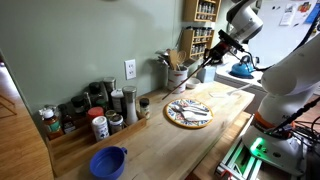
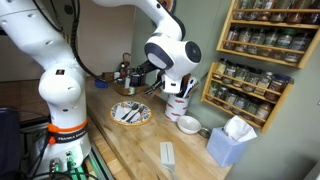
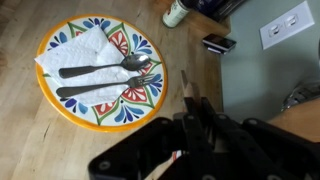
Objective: Remove a wooden cooking stick from the utensil holding cup and place it on the table
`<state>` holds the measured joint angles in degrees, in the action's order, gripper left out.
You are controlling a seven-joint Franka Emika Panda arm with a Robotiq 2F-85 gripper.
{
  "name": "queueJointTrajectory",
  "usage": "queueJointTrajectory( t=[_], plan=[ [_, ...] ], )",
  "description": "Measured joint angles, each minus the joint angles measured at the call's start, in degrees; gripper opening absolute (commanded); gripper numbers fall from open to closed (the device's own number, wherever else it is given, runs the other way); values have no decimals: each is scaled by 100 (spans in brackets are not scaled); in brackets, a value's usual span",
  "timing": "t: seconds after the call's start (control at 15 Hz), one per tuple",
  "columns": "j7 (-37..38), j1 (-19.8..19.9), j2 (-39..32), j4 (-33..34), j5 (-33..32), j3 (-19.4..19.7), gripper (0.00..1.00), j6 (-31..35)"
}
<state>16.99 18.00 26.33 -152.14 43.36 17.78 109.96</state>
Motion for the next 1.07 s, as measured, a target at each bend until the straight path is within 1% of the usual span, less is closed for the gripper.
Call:
queueJointTrajectory(
  t=[0.2, 0.4, 0.53, 0.67, 0.93, 1.0, 1.07],
  plan=[
    [-423, -21, -319, -7, 310, -68, 3, 501],
    [-978, -85, -640, -8, 953, -83, 3, 916],
    [-1345, -99, -863, -8, 1337, -84, 3, 1000],
    [-1683, -105, -1081, -7, 1582, -84, 3, 1002],
    [-2220, -104, -1378, -3, 1787, -83, 3, 1001],
    [-2334, -103, -1415, 0, 1810, -83, 10, 1003],
    [-2416, -103, -1439, 2, 1818, -81, 10, 1003]
  ],
)
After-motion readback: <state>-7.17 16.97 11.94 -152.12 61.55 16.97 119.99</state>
